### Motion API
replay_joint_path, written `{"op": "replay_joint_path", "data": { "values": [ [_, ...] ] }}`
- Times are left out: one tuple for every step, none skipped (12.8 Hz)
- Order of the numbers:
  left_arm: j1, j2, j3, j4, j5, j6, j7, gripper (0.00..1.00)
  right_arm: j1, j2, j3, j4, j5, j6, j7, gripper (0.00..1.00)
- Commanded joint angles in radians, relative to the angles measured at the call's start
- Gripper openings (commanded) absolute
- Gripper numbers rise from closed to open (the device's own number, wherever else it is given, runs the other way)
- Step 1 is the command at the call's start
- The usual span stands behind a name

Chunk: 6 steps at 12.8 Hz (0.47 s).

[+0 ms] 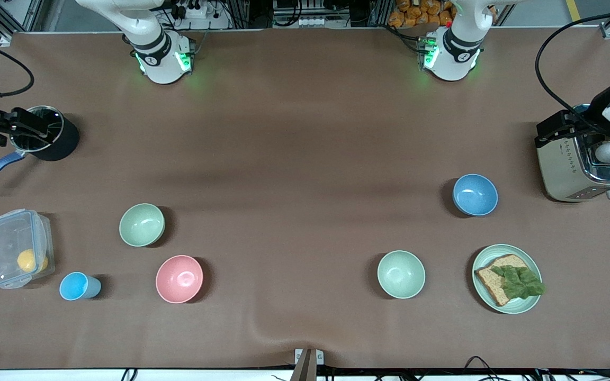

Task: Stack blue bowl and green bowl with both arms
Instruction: 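Move the left gripper toward the light blue bowl while the right gripper starts moving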

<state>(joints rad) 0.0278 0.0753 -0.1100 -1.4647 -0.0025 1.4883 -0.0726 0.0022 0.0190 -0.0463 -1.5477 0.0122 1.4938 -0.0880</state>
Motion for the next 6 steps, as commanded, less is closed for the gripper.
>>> {"op": "replay_joint_path", "data": {
  "values": [
    [-0.002, 0.012, 0.003, 0.032, 0.016, -0.034, -0.010, 1.00, -0.021, -0.017, 0.029, 0.000, 0.011, 0.000, 0.060, 1.00],
    [-0.002, 0.014, 0.001, 0.032, 0.031, -0.034, -0.007, 1.00, -0.019, -0.017, 0.032, 0.000, 0.009, 0.002, 0.066, 1.00],
    [-0.002, 0.018, 0.001, 0.032, 0.044, -0.033, -0.001, 1.00, -0.021, -0.017, 0.032, 0.000, 0.009, 0.002, 0.066, 1.00],
    [0.000, 0.026, 0.001, 0.029, 0.048, -0.033, 0.005, 1.00, -0.021, -0.017, 0.032, 0.000, 0.009, -0.003, 0.066, 1.00],
    [0.010, 0.046, 0.001, 0.020, 0.048, -0.033, 0.007, 1.00, -0.021, -0.017, 0.034, 0.000, 0.009, -0.006, 0.066, 1.00],
    [0.032, 0.064, 0.001, -0.003, 0.048, -0.022, 0.010, 1.00, -0.021, -0.017, 0.032, 0.000, 0.009, -0.006, 0.066, 1.00]
  ]
}}
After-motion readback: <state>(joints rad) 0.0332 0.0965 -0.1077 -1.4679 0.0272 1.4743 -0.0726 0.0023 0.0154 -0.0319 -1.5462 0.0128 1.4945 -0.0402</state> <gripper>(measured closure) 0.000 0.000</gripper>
